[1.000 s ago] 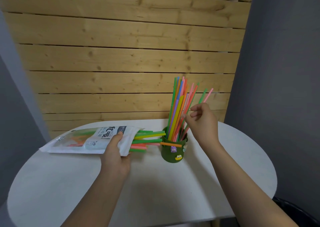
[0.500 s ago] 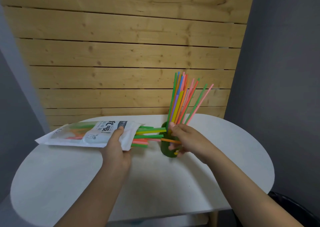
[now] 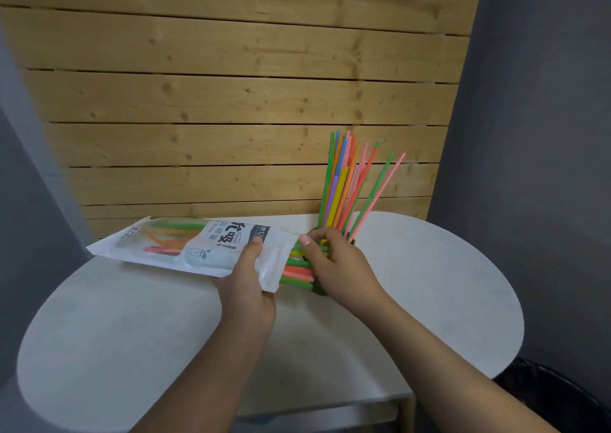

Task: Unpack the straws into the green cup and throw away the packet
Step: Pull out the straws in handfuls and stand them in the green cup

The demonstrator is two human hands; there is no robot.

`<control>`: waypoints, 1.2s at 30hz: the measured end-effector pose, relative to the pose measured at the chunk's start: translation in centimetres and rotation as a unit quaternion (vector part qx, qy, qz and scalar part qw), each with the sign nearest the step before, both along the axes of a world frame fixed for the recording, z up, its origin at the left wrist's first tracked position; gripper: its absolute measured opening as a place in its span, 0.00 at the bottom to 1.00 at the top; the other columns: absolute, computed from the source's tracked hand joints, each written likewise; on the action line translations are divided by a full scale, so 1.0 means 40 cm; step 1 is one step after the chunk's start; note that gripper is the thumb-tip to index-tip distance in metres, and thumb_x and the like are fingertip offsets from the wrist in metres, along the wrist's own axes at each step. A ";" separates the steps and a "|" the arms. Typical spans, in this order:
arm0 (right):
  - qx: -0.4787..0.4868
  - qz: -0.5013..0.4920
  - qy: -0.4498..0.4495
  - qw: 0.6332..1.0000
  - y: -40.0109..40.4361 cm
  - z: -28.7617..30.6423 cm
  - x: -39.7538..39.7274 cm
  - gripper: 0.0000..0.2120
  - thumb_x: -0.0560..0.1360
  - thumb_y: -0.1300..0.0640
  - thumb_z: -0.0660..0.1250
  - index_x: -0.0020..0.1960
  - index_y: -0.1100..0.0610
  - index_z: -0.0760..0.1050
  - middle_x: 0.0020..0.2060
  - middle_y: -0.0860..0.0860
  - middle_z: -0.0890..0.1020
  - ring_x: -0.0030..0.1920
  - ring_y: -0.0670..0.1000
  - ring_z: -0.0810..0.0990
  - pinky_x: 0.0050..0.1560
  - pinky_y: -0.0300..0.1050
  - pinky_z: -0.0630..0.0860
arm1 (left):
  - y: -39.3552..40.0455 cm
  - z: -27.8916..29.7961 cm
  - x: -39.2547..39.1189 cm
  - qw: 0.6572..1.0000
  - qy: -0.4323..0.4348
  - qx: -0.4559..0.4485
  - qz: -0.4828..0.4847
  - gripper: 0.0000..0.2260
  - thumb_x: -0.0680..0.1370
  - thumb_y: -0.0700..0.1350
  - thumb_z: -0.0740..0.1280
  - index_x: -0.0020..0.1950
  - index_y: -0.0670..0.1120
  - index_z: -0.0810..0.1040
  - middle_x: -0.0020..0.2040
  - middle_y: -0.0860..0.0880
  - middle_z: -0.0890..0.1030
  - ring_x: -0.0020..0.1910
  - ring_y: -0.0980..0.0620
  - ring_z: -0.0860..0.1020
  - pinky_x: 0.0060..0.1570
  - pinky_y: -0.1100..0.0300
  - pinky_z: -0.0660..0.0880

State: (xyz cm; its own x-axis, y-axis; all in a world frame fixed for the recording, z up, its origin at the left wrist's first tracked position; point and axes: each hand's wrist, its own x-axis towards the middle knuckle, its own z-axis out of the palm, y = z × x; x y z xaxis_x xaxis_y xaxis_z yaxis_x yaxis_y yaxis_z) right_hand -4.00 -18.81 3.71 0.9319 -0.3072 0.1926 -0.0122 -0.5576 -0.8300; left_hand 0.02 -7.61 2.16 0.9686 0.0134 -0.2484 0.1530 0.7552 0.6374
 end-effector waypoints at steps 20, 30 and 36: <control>0.547 0.027 -0.026 0.836 0.024 -0.014 -0.006 0.16 0.66 0.45 0.71 0.45 0.55 0.78 0.36 0.50 0.77 0.32 0.45 0.78 0.31 0.36 0.75 | 0.063 0.035 0.042 0.994 0.018 -0.007 0.111 0.25 0.76 0.38 0.69 0.72 0.48 0.69 0.67 0.48 0.78 0.63 0.49 0.79 0.64 0.51 0.75; 0.623 0.065 -0.015 0.779 0.091 0.011 0.026 0.24 0.75 0.52 0.66 0.69 0.58 0.69 0.63 0.59 0.78 0.62 0.58 0.78 0.67 0.56 0.70 | 0.001 0.033 -0.013 0.998 0.028 -0.013 0.052 0.20 0.77 0.36 0.67 0.69 0.44 0.73 0.63 0.45 0.81 0.59 0.47 0.81 0.49 0.56 0.80; 0.626 -0.002 -0.068 0.776 0.060 0.018 0.051 0.05 0.74 0.59 0.66 0.45 0.59 0.79 0.48 0.55 0.79 0.51 0.54 0.78 0.56 0.49 0.73 | 0.004 0.025 -0.001 0.998 0.024 -0.012 0.052 0.21 0.76 0.37 0.68 0.69 0.45 0.73 0.64 0.46 0.81 0.62 0.47 0.80 0.60 0.51 0.77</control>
State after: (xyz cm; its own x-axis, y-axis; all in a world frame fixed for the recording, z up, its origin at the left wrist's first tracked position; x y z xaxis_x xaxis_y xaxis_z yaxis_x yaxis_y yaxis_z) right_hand -1.96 -16.39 4.45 0.9278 -0.3358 -0.1624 0.1241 0.6885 -0.7146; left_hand -0.03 -7.45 3.16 0.9492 0.1064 -0.2960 0.1032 0.7837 0.6125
